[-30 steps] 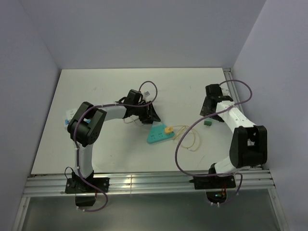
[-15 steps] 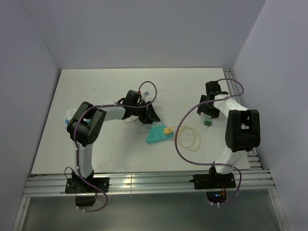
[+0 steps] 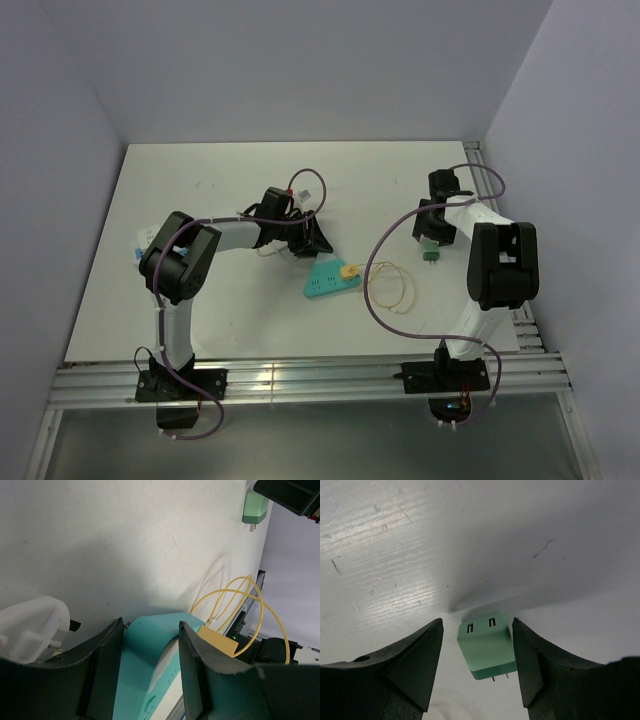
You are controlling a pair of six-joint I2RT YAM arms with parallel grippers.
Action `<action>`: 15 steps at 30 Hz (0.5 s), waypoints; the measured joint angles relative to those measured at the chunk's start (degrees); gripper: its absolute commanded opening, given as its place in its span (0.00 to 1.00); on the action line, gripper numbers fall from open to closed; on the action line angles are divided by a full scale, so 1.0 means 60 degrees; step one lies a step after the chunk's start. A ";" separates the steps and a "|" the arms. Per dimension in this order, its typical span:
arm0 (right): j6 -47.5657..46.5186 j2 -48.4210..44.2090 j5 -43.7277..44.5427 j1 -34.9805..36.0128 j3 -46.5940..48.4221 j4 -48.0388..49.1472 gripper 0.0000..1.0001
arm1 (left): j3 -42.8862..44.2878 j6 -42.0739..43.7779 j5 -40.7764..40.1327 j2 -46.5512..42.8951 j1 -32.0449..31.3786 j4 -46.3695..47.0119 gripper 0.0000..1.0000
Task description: Insert the plug
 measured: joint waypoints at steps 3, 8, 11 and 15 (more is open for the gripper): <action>-0.0051 0.0000 -0.0084 -0.0022 0.0000 0.0025 0.65 | 0.0000 0.0007 0.0000 0.0000 0.0000 -0.0004 0.38; -0.0117 0.0000 -0.0215 -0.0029 -0.0011 0.0025 0.69 | 0.0000 0.0029 0.0004 0.0000 0.0000 0.0000 0.38; -0.0157 0.0000 -0.0262 -0.0029 -0.0117 0.0044 0.75 | 0.0000 0.0033 0.0007 0.0000 0.0000 0.0000 0.38; -0.0240 -0.0033 -0.0248 -0.0029 -0.0313 0.0047 0.73 | 0.0000 0.0033 0.0007 0.0000 0.0000 0.0004 0.38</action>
